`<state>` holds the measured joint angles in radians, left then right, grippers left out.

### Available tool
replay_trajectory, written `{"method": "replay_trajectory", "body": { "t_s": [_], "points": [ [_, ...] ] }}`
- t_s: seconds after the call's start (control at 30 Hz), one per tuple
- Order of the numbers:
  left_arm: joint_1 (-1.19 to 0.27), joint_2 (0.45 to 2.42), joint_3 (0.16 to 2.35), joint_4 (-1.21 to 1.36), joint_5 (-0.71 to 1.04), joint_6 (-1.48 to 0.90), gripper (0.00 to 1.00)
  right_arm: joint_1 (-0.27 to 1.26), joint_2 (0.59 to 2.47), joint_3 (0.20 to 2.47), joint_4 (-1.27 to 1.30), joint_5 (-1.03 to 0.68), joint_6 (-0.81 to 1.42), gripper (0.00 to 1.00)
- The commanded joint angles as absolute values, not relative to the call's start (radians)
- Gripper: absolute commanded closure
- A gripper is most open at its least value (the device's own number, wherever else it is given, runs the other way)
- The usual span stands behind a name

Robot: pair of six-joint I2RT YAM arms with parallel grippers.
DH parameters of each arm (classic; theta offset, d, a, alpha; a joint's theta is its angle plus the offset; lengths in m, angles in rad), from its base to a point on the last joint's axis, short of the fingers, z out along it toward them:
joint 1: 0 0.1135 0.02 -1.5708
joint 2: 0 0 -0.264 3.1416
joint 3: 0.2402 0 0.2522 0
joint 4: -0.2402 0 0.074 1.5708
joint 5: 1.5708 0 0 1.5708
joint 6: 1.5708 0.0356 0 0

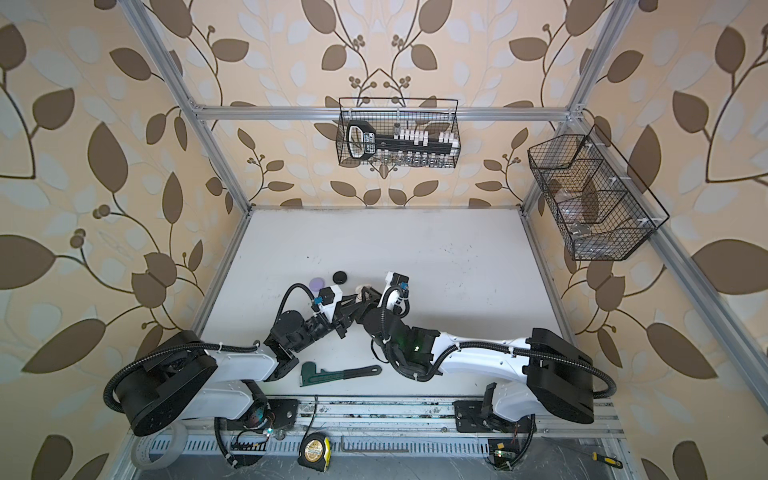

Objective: Insert the wireless bluetooth earbuds into the charging case
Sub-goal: 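Lower the earbud stem-first into the case slot with the right gripper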

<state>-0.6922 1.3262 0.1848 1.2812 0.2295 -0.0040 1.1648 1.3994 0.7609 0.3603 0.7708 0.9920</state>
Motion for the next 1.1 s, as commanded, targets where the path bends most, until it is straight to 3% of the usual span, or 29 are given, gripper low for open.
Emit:
{"method": "replay_trajectory", "body": {
  "t_s": [0.0,0.43,0.87,1.07],
  "points": [
    [-0.683,1.296,0.195,1.341,0.209,0.008,1.00,1.183,1.426,0.740,0.376,0.725,0.959,0.93],
    [-0.683,1.291,0.190,1.356,0.249,0.027,1.00,1.183,1.455,0.742,0.444,0.650,0.894,0.92],
    [-0.683,1.300,0.173,1.422,0.295,0.033,1.00,1.183,1.439,0.730,0.454,0.632,0.873,0.81],
    [-0.683,1.299,0.172,1.422,0.296,0.034,1.00,1.183,1.396,0.726,0.427,0.646,0.847,0.64]
  ]
}}
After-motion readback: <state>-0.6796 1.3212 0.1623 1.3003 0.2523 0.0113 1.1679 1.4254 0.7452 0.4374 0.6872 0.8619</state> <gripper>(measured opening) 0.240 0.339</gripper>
